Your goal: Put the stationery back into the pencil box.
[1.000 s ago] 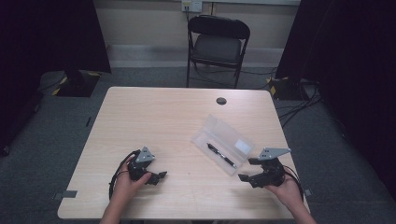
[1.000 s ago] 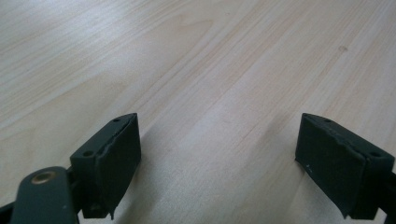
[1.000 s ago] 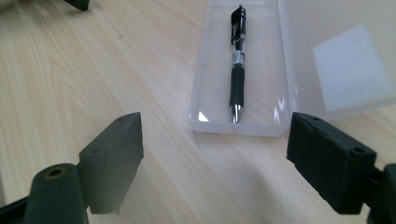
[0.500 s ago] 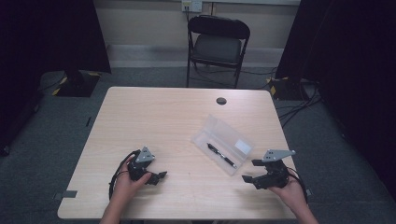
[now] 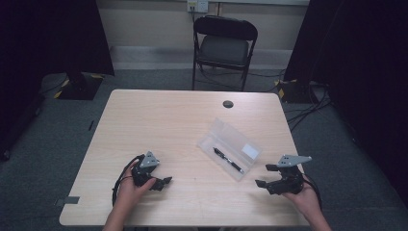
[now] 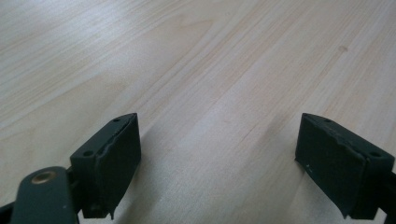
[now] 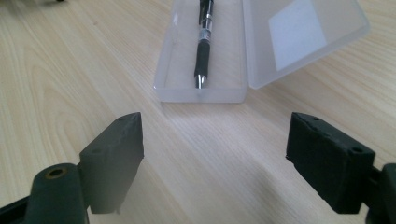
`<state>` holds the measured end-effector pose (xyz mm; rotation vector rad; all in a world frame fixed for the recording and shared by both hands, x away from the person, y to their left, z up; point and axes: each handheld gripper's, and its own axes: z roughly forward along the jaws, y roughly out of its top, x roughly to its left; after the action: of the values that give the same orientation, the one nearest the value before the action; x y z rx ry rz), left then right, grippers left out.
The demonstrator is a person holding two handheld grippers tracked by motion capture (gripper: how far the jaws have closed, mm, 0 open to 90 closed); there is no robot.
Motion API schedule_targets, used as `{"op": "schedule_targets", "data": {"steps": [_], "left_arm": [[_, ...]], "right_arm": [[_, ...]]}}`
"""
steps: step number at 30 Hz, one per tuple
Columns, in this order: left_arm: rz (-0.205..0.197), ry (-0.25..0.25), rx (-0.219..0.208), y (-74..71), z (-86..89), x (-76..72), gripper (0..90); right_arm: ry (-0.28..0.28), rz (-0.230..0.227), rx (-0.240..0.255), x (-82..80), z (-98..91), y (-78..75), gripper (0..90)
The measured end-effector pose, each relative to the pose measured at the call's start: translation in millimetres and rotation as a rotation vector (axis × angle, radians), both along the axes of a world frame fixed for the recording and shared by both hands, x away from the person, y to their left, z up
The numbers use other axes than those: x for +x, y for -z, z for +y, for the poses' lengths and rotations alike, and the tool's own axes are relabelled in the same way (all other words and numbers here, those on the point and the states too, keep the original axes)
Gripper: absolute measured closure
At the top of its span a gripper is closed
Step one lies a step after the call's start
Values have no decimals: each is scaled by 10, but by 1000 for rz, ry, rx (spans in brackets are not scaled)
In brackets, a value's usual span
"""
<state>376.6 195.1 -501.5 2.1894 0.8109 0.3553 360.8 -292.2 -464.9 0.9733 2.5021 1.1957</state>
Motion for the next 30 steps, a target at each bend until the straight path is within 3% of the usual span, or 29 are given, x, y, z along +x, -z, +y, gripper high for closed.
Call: {"op": "schedule_targets", "data": {"steps": [20,30], "left_arm": [[0,0,0,0,0,0,140],[0,0,0,0,0,0,140]], "right_arm": [[35,-4,-15,29,-192,156,183],[29,-18,-47,38,-226,223,176]]}}
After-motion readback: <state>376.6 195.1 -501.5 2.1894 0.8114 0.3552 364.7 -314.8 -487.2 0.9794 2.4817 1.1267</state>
